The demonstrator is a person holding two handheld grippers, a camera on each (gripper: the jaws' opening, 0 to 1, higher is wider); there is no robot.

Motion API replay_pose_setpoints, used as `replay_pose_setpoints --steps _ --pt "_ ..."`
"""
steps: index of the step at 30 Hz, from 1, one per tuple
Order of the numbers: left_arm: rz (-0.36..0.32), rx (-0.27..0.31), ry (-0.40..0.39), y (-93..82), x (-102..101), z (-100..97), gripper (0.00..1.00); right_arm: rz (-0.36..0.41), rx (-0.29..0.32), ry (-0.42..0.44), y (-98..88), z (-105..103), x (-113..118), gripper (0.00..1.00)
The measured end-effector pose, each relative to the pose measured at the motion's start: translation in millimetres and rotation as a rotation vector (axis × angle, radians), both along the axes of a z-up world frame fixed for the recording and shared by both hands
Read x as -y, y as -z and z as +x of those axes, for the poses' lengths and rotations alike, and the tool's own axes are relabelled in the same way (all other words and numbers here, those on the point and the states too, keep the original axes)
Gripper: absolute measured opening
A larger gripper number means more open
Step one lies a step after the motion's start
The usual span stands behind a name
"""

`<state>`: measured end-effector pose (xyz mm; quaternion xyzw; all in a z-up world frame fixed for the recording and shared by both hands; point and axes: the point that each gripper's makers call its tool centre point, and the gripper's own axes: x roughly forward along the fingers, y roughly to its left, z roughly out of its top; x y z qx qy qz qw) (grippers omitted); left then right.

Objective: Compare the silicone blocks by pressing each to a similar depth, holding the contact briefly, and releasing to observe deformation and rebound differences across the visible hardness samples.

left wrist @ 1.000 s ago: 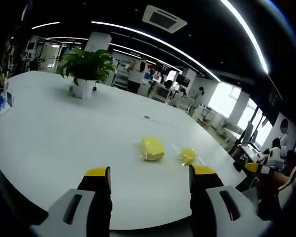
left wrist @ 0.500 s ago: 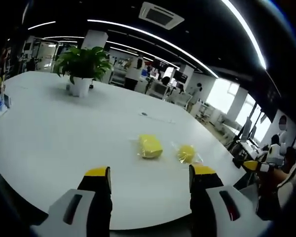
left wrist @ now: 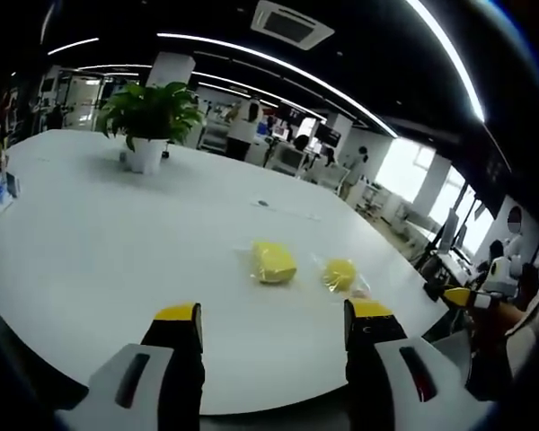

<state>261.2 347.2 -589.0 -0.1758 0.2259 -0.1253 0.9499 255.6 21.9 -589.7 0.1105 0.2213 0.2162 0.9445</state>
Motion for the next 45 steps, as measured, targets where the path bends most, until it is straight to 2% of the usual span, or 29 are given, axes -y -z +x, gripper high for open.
replay_pose_setpoints --steps 45 --pt "-0.009 -0.024 0.006 9.2 3.4 -5.4 0.64 -0.008 0.002 0.013 0.6 -1.8 3.5 0.56"
